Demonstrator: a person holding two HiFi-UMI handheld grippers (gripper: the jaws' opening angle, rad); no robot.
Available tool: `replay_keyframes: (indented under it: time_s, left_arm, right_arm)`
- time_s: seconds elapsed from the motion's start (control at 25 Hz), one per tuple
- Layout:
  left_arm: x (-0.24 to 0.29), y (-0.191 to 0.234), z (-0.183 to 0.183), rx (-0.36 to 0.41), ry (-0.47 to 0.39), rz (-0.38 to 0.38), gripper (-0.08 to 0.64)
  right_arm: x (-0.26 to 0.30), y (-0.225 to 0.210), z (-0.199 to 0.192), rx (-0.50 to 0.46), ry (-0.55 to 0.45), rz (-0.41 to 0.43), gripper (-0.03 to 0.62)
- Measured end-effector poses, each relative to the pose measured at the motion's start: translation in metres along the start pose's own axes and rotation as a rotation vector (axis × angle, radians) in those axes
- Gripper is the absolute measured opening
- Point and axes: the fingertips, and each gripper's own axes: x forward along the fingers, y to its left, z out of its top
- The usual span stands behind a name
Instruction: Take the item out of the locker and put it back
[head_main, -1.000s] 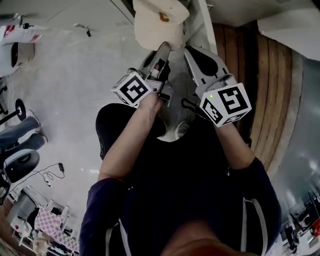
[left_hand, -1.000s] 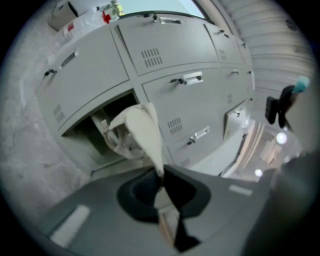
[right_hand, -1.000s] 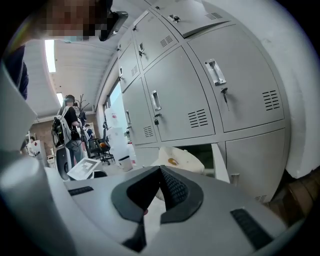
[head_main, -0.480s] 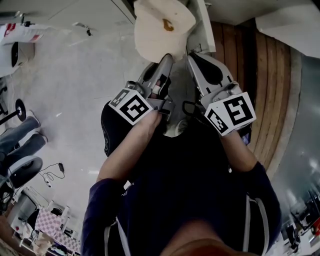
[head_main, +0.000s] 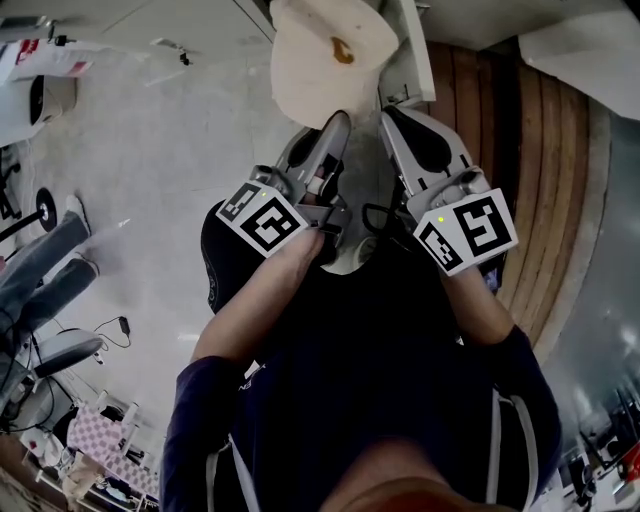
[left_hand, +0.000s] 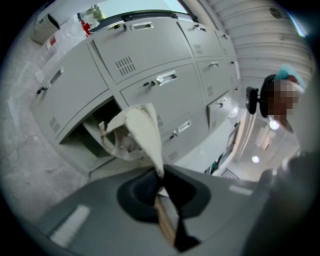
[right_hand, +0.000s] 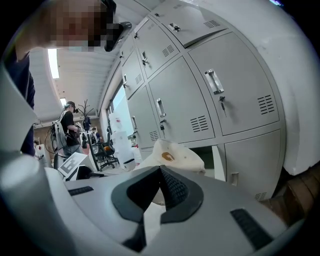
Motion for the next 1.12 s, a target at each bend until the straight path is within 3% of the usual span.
replay_keyframes:
  time_s: [1.12]
  left_arm:
    - [-0.002,0.007,-0.013,-0.046,-0.017,0.016,0.018]
  right_arm:
    - [-0.006,0.006,-0.002,-0.017,-0.019,0.011,0.003]
